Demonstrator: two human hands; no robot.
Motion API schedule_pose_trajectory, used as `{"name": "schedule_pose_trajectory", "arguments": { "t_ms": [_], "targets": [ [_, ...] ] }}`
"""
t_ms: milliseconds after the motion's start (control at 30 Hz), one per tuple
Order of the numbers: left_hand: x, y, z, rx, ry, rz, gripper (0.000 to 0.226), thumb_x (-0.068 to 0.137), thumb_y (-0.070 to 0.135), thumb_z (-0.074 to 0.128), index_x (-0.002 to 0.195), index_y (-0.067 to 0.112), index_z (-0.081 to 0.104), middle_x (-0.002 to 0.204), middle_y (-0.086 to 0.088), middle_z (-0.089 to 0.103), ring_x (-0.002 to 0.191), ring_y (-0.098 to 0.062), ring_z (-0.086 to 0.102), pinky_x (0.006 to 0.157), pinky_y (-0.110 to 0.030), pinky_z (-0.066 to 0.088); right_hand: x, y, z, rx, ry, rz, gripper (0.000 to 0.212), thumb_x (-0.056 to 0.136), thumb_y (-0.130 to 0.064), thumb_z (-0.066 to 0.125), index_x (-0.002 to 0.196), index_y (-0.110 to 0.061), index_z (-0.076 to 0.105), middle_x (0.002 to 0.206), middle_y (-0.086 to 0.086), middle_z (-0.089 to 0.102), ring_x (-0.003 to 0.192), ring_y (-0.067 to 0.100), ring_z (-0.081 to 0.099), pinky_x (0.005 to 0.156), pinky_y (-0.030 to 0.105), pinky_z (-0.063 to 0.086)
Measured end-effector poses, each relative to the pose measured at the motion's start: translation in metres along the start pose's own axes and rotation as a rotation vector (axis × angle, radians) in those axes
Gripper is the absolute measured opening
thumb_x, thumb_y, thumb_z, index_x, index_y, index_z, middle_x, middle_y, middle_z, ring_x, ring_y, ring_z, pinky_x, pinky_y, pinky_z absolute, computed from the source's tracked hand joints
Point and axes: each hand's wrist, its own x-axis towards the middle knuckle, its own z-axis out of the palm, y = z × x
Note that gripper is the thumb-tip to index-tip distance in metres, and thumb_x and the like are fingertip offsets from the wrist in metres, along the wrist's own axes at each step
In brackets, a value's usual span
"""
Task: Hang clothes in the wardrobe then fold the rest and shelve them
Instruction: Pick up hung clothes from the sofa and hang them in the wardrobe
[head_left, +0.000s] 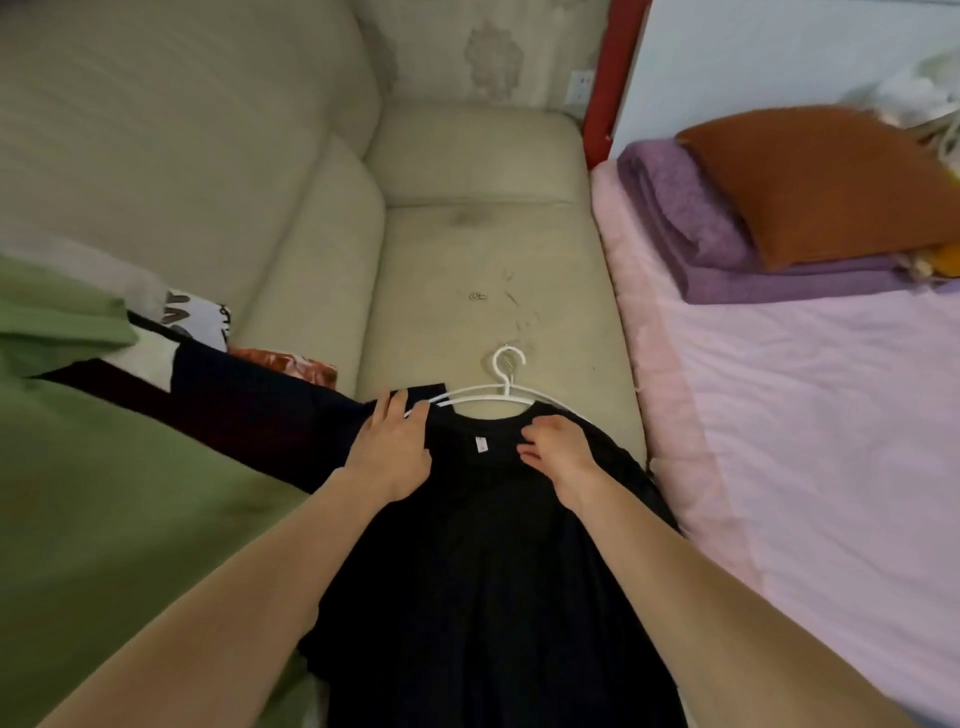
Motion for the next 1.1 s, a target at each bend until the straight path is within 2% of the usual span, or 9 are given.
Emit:
{"name": "schedule_pose_trajectory", "arguments": {
  "t_ms": [133,200,300,400,533,633,733,933,1100],
  "targets": [
    [0.051,-0.009,0.019,-0.101,-0.029,-0.013,0.067,0.096,0.020,0.050,0.152,0.012,0.013,0.158,-0.013,0.010,0.148,-0.031,-0.001,0.119,-0.039,0.016,0.046,-0.006,0.024,0.225,0.004,0.146,0.013,0.095,-0.001,0.049,0.085,-0.006,0.057,0.105,0.017,0.058,0.099,0.024,0.059,0.097,0.032,0.050],
    [0.078,-0.016,0.031,-0.137,-0.024,-0.002,0.067,0.096,0.021,0.049,0.152,0.012,0.014,0.158,-0.011,0.013,0.148,-0.030,0.000,0.119,-0.038,0.017,0.073,-0.006,0.037,0.334,-0.010,0.195,0.008,0.095,-0.003,0.051,0.097,-0.002,0.058,0.117,0.023,0.058,0.112,0.028,0.057,0.102,0.034,0.046],
    [0.108,-0.023,0.048,-0.157,-0.047,0.040,0.066,0.099,0.027,0.048,0.153,0.014,0.013,0.159,-0.010,0.012,0.149,-0.028,0.000,0.119,-0.037,0.015,0.106,-0.007,0.050,0.494,0.028,0.251,0.031,0.095,-0.008,0.055,0.124,0.000,0.052,0.133,0.024,0.048,0.125,0.030,0.049,0.107,0.036,0.041],
    [0.133,-0.029,0.064,-0.202,-0.110,0.072,0.068,0.100,0.039,0.045,0.154,0.017,0.011,0.161,-0.008,0.008,0.149,-0.026,-0.003,0.119,-0.036,0.009,0.134,-0.006,0.059,0.662,0.046,0.274,0.039,0.093,-0.013,0.057,0.130,-0.004,0.050,0.137,0.018,0.046,0.129,0.028,0.046,0.108,0.034,0.040],
    [0.157,-0.031,0.074,-0.453,-0.124,0.043,0.060,0.101,0.044,0.036,0.153,0.018,0.019,0.160,-0.004,0.014,0.148,-0.018,0.008,0.120,-0.032,0.010,0.143,0.003,0.054,0.838,0.048,0.250,0.029,0.095,-0.015,0.055,0.122,-0.005,0.055,0.112,0.014,0.058,0.111,0.026,0.056,0.106,0.036,0.041],
    [0.178,-0.024,0.074,-0.604,-0.091,-0.033,0.053,0.102,0.039,0.036,0.149,0.015,0.030,0.154,-0.006,0.030,0.140,-0.020,0.031,0.114,-0.030,0.022,0.133,0.016,0.043,0.840,0.081,0.235,0.016,0.098,-0.004,0.046,0.111,0.002,0.054,0.106,0.022,0.057,0.089,0.030,0.064,0.083,0.041,0.051],
    [0.195,-0.012,0.075,-0.514,-0.126,-0.008,0.050,0.100,0.030,0.046,0.145,0.010,0.037,0.147,-0.011,0.040,0.132,-0.024,0.041,0.108,-0.030,0.031,0.119,0.026,0.037,0.789,0.099,0.233,0.017,0.100,-0.002,0.043,0.114,0.003,0.051,0.096,0.022,0.056,0.075,0.030,0.063,0.067,0.040,0.054],
    [0.207,0.014,0.092,-0.206,-0.131,0.027,0.044,0.095,0.038,0.053,0.128,0.009,0.051,0.127,-0.012,0.046,0.115,-0.029,0.048,0.096,-0.036,0.041,0.102,0.027,0.020,0.757,0.095,0.228,0.013,0.100,-0.003,0.043,0.094,0.001,0.054,0.094,0.021,0.054,0.074,0.029,0.062,0.067,0.038,0.055],
    [0.184,0.016,0.079,-0.392,-0.345,0.057,0.031,0.094,0.046,0.054,0.079,0.022,0.067,0.070,0.002,0.056,0.067,-0.015,0.053,0.064,-0.029,0.040,0.075,0.034,-0.002,0.744,0.114,0.192,0.023,0.102,-0.015,0.044,0.101,0.005,0.057,0.082,0.021,0.069,0.075,0.030,0.072,0.063,0.034,0.059]
  ]
}}
